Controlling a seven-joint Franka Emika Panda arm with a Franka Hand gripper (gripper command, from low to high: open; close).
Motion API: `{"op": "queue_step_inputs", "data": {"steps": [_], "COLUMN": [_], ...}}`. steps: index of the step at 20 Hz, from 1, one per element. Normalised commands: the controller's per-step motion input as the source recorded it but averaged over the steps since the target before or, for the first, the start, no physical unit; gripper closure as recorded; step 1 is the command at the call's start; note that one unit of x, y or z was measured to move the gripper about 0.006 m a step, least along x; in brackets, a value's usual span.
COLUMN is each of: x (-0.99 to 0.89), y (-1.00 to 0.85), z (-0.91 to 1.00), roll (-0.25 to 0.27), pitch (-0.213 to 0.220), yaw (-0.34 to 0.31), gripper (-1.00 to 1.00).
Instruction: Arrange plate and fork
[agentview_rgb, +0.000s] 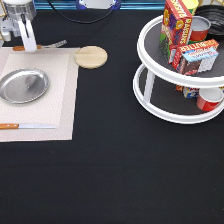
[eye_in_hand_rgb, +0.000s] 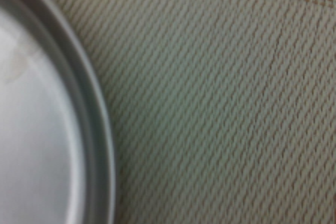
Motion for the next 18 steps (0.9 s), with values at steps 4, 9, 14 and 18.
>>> {"op": "queue_step_inputs", "data": {"steps": [4, 9, 14, 18], "x": [0.19, -0.09, -0.34, -0.22], "y": [-0.13, -0.24, -0.39, -0.16], "z": [-0.28, -0.37, -0.22, -0.01], "roll": [0.0, 0.0, 0.001, 0.005], "pitch": [-0.054, -0.009, 0.002, 0.007], "yaw": [-0.272, -0.28, -0.209, -0.082], "gripper": [1.0, 1.0, 1.0, 1.0]}}
